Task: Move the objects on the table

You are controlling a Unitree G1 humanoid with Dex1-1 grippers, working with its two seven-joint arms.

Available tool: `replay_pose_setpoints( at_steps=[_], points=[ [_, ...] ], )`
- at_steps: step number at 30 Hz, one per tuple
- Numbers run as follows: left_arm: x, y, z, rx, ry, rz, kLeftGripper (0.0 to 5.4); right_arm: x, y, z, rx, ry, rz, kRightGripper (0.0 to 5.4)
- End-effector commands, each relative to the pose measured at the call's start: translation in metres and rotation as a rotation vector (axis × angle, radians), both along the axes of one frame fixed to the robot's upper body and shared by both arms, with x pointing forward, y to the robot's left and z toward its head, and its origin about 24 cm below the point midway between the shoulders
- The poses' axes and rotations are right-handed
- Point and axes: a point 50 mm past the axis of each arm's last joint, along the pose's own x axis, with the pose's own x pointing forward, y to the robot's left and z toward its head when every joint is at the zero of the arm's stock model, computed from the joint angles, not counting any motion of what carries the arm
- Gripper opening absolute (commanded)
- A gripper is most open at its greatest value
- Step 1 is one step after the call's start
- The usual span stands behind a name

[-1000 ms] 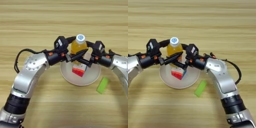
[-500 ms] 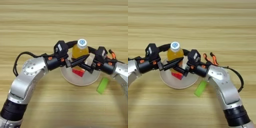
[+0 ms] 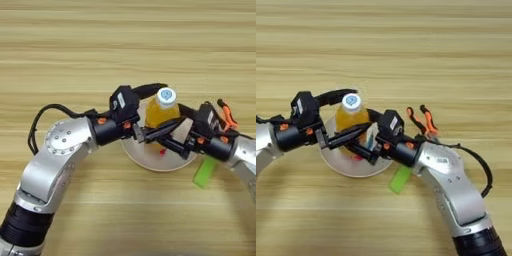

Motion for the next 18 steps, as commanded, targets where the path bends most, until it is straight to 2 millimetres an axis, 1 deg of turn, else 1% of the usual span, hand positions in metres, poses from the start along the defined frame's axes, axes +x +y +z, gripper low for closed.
replay_pose_setpoints(
  at_steps=[1,10,14,18],
  points=[
    [-0.003,-0.001,0.002,0.005,-0.025,-0.024,4.49,-0.002,0.001,0.008,0.013,-0.03,0.019,3.36],
    [-0.006,0.0,0.004,-0.003,-0.057,-0.04,5.35,-0.004,0.001,0.009,0.007,-0.034,0.02,3.35],
    [-0.002,0.004,0.019,-0.103,-0.11,0.008,5.4,-0.007,0.0,0.009,0.005,-0.036,0.023,3.35],
    [0.005,0.007,0.039,-0.267,-0.138,0.08,5.4,-0.01,-0.002,0.01,0.003,-0.041,0.027,3.35]
  ],
)
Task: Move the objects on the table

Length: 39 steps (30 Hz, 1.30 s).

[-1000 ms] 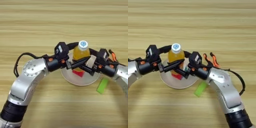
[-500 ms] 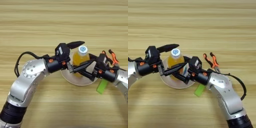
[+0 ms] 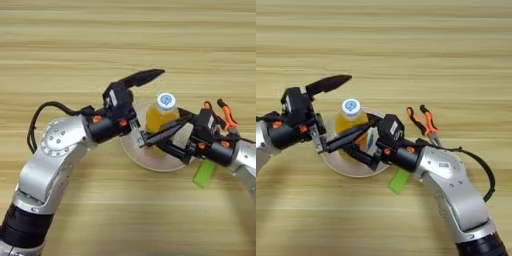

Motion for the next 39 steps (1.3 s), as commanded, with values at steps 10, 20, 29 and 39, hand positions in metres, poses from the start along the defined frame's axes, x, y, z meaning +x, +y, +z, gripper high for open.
replay_pose_setpoints(
  at_steps=[10,20,29,39],
  points=[
    [0.03,0.008,0.023,-0.256,-0.029,0.303,5.4,-0.015,-0.001,0.012,0.035,-0.039,0.073,3.35],
    [0.042,0.023,-0.018,-0.141,0.004,0.578,5.4,-0.035,-0.002,0.002,0.001,-0.034,0.185,3.35],
    [0.045,0.04,-0.047,-0.121,0.036,0.705,5.4,-0.047,-0.002,-0.011,0.005,-0.036,0.314,3.35],
    [0.052,0.051,-0.074,-0.113,0.121,0.776,5.4,-0.045,0.007,-0.031,0.014,-0.036,0.367,3.34]
  ],
)
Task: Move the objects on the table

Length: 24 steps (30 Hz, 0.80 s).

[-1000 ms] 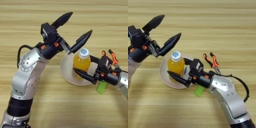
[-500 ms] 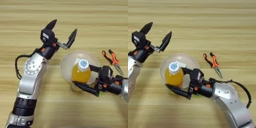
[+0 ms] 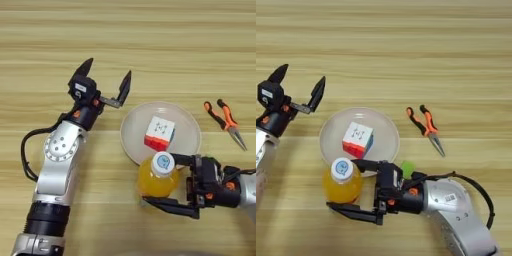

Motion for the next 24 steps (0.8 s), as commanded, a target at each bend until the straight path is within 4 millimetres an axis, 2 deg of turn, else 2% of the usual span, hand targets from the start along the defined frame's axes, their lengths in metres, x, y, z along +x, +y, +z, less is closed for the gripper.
replay_pose_setpoints(
  at_steps=[1,10,24],
  points=[
    [0.002,0.004,-0.01,0.003,0.033,0.026,5.4,0.004,0.005,0.0,0.017,-0.039,0.015,3.34],
    [0.004,0.006,-0.015,0.001,0.044,0.043,5.4,0.004,0.007,-0.014,-0.015,-0.04,-0.007,3.34],
    [0.004,0.006,-0.015,-0.006,0.037,0.041,5.4,0.002,0.004,-0.024,-0.053,-0.011,-0.006,3.34]
  ],
)
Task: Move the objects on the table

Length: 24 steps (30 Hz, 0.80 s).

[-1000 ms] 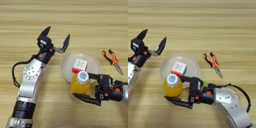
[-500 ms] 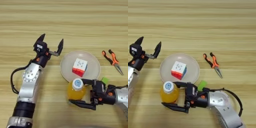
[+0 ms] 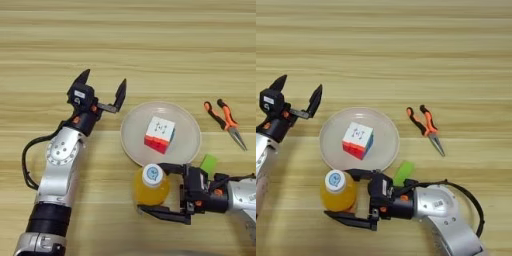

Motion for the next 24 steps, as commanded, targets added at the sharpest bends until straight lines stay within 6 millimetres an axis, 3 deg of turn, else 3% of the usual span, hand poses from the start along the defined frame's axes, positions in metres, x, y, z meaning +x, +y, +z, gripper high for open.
replay_pose_setpoints(
  at_steps=[1,9,24],
  points=[
    [0.0017,0.0,0.0031,0.007,-0.016,0.001,5.4,0.0003,-0.0019,0.0003,0.002,-0.009,-0.004,3.34],
    [0.0024,0.0013,0.0031,0.008,-0.016,-0.001,5.4,0.0001,-0.0017,-0.0021,-0.001,0.001,-0.006,3.39],
    [0.0028,-0.0008,0.0031,0.006,-0.015,-0.008,5.4,0.001,-0.0034,-0.002,-0.004,0.005,-0.01,4.98]
  ],
)
